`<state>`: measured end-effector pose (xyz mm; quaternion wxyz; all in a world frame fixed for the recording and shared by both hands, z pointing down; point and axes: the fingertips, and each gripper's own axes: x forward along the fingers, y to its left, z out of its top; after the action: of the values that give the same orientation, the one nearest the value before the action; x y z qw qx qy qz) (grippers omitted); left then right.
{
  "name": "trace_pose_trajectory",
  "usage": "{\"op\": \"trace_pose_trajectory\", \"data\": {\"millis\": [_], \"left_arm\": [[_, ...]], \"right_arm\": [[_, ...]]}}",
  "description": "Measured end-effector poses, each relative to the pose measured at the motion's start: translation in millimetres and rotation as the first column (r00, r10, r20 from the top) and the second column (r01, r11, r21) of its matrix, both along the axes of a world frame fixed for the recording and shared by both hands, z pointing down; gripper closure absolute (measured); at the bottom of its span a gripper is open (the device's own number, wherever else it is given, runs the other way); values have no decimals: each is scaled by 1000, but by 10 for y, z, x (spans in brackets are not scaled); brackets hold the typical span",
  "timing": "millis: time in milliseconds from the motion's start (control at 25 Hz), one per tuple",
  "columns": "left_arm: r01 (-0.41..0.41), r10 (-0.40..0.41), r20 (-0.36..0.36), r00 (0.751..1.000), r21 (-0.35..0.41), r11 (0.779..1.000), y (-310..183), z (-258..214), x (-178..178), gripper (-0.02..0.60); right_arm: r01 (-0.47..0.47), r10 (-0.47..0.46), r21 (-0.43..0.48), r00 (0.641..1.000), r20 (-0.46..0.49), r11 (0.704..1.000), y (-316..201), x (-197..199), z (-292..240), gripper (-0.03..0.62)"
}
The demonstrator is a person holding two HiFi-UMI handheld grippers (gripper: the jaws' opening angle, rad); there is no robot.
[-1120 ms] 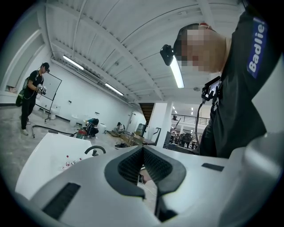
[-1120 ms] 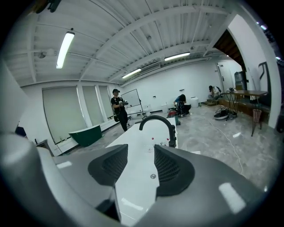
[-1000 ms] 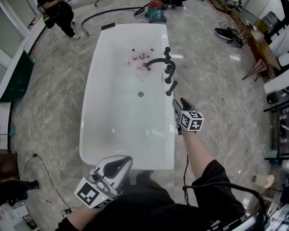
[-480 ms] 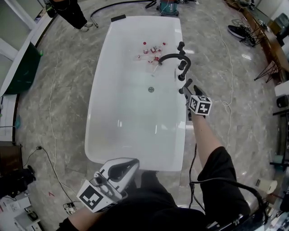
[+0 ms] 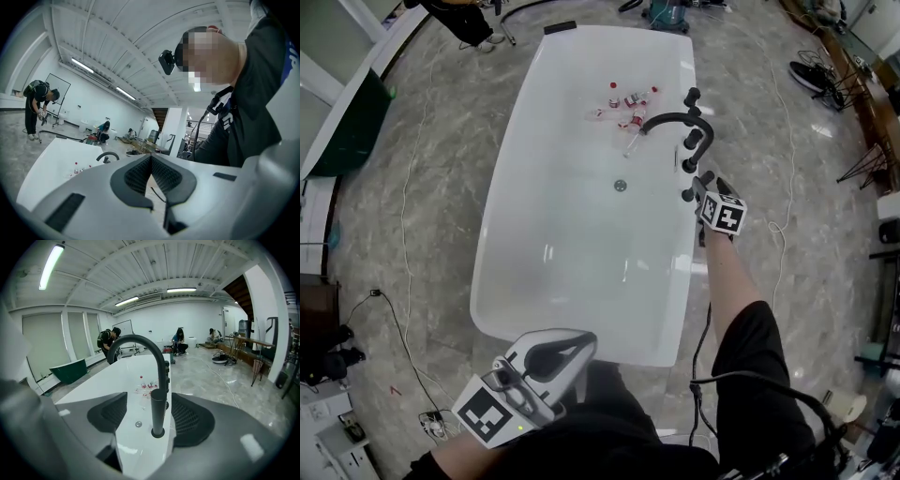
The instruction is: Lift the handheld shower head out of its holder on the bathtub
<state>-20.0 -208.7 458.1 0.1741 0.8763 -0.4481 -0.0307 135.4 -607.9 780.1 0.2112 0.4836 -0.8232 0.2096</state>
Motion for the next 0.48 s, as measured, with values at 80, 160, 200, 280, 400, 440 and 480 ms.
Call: {"op": "trace_pose_trajectory", "data": {"millis": [80, 160, 200, 280, 400, 440, 480], "left_arm": [[-1, 1, -3, 1000, -1, 1000, -50, 25, -9, 581], [2, -2, -2, 1000, 3, 1000, -100, 40, -24, 581], [4, -4, -1, 1000, 3, 1000, -119, 47, -29, 581], [6, -6, 0, 1000, 1, 1000, -139, 57, -38, 581], [10, -10, 9, 1000, -20, 1000, -147, 106, -70, 581], [13, -13, 12, 1000, -29, 999, -143, 134, -86, 581], [17, -17, 14, 1000, -36, 999, -135, 164, -101, 581]], "right_arm": [[-9, 9, -11, 1000, -15, 1000, -60, 27, 98, 330], [-9, 8, -17, 999, -32, 1000, -125, 39, 176, 330], [-10, 9, -19, 999, -38, 1000, -155, 44, 209, 330], [-12, 10, -28, 999, -44, 1000, -208, 50, 265, 332], [-1, -2, -52, 998, -62, 999, -280, 37, 353, 333], [3, -7, -59, 997, -74, 998, -293, 31, 377, 336], [6, -12, -62, 996, -87, 998, -300, 25, 391, 352]]}}
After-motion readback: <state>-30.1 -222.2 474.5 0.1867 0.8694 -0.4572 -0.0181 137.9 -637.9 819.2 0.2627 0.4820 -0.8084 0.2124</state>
